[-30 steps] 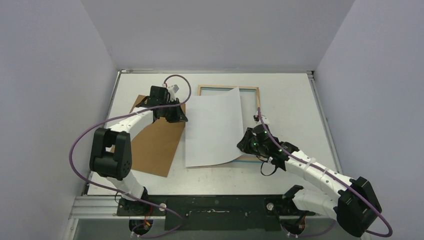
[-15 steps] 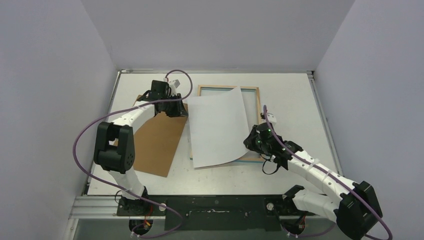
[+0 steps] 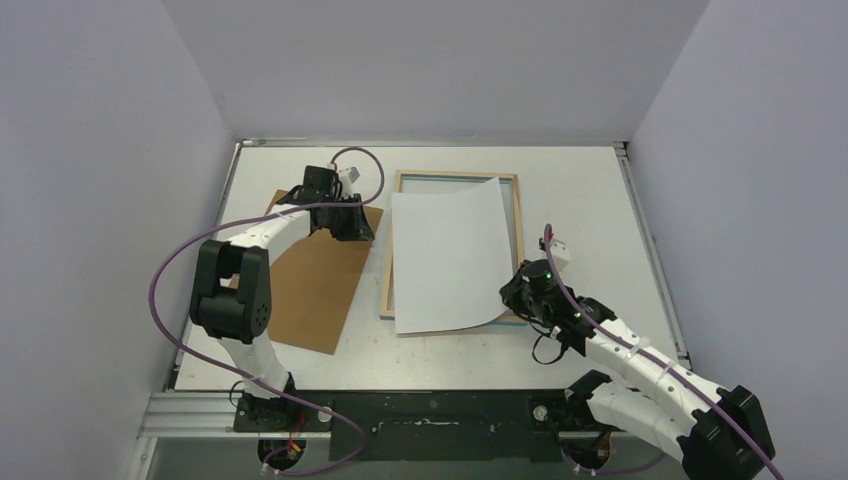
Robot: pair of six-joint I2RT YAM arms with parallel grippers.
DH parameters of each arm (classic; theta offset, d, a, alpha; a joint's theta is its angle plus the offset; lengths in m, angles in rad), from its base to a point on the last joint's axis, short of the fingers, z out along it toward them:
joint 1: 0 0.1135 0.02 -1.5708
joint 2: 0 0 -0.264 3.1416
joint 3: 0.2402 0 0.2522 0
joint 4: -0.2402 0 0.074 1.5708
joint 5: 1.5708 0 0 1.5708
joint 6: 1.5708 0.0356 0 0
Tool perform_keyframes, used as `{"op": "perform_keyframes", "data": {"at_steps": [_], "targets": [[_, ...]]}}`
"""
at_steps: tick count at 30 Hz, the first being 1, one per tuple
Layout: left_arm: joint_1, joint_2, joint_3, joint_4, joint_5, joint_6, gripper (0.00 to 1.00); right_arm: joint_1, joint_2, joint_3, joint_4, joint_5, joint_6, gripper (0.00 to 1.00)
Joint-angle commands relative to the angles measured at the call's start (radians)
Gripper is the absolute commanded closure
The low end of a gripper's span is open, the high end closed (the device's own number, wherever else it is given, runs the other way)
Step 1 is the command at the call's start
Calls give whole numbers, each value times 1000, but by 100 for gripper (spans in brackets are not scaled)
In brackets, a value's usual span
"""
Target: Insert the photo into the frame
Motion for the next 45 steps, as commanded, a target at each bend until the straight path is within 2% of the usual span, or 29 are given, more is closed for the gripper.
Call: {"op": "perform_keyframes", "data": {"at_steps": [1,14,45], "targets": [[-18,18,-5,30,3,18,81,-7,8,0,59,52,20,95],[-73,78,-3,61,-18,26,85,-7,9,-35,115,105,70,95],[-77,85,11,43,1,37,88,-18,166,-28,269,28,4,94]]}}
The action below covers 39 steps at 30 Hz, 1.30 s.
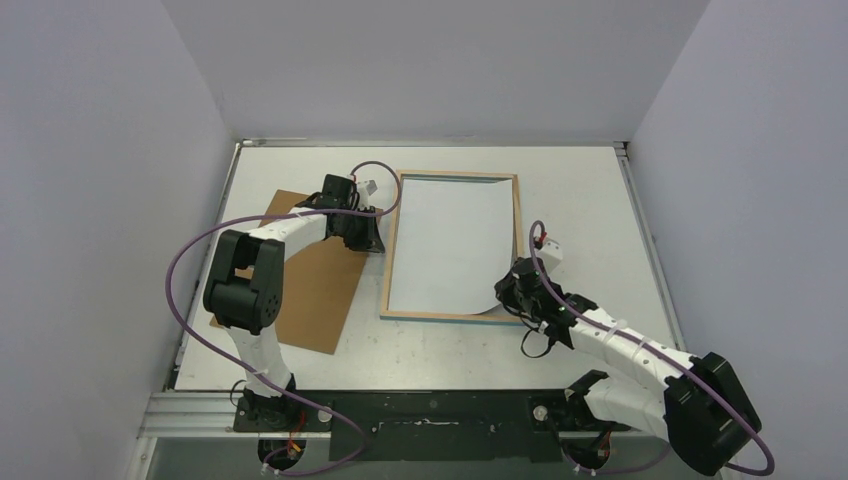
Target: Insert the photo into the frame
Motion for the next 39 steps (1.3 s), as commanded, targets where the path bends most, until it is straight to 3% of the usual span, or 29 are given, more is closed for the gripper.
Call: {"op": "perform_keyframes", "data": {"at_steps": [1,18,36,38,39], "targets": [[0,0,25,20,9,16,88,-8,17,19,65,-23,-37,93],[-1,3,42,9,21,15,90,-47,58,45,55,-62,-107,90],[0,-4,41,10,38,15,90,-56,110,74,67,-93,-153,79],[0,-7,38,12,39,15,91,-62,113,76,60,-91,-155,76],[-1,-9,37,13,39,15,91,-64,113,78,57,-88,-158,68]]}}
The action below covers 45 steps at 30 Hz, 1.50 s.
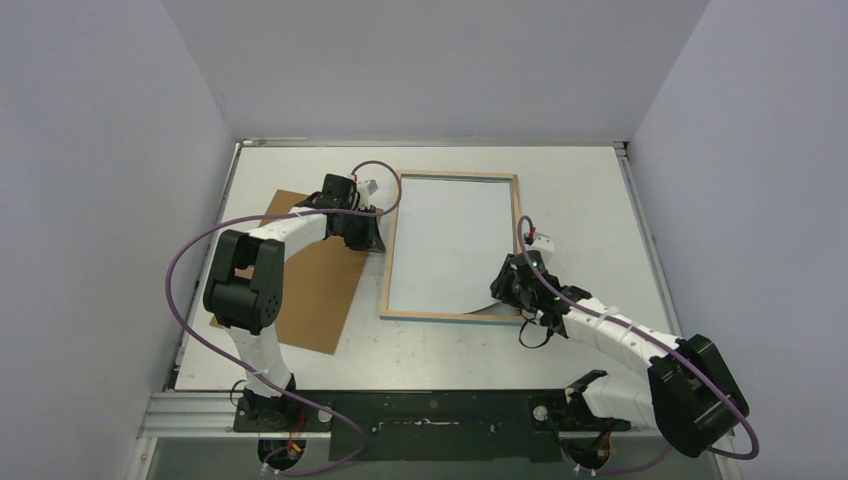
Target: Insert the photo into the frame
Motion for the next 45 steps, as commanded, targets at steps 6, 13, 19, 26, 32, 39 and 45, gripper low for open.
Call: {"op": "perform_keyframes", "data": {"at_steps": [6,13,19,26,32,39,45], "targets": [[4,-14,30,15,51,13,91,-13,-20,79,-30,24,-50,27],[24,-26,53,3,76,-4,91,-7,-49,216,-291,109,-88,6],[79,-38,64,-9,103,-13,91,-4,-112,258,-416,200,-126,3],[159,-16,157,-149,119,67,86,44,-93,255,-322,145,-112,17],[314,23,321,-389,25,294,73,217,67,428,-258,197,-126,9],[588,100,495,-604,-51,538,51,383,396,712,-139,161,-139,4],[727,139,493,-643,-66,638,45,474,699,988,-127,95,-110,2]]}}
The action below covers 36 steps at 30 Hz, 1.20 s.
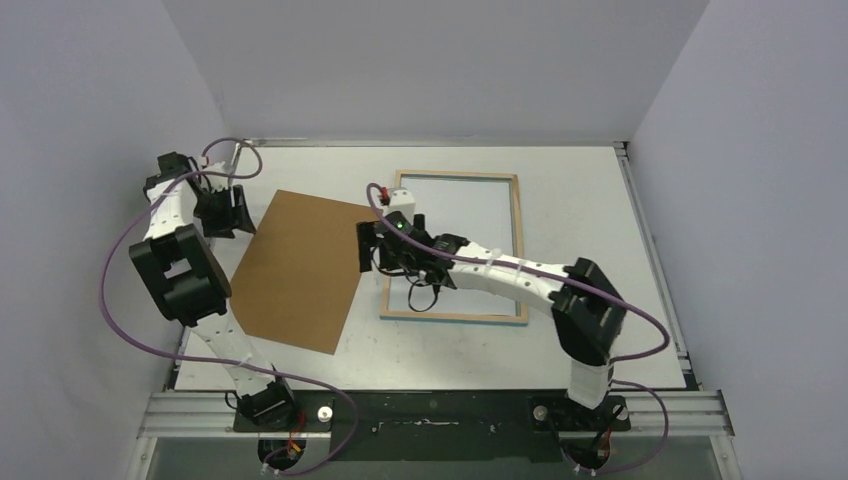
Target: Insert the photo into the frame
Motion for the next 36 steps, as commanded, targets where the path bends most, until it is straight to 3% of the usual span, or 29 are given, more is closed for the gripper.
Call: {"op": "perform_keyframes", "data": {"at_steps": [1,8,15,20,24,36], "targets": [[47,30,23,-96,-17,129,44,42,160,150,46,-58,37,1],[75,45,-22,-53,-6,155,45,45,321,245,115,-153,159,1],[73,81,-19,-42,-7,161,50,60,406,312,106,-144,234,0],[73,71,-68,7,-39,167,55,60,436,314,109,-156,245,0],[73,80,-51,17,-59,171,56,60,454,332,104,-145,246,5],[68,74,-68,137,-175,172,57,68,514,375,61,-131,254,6]]}}
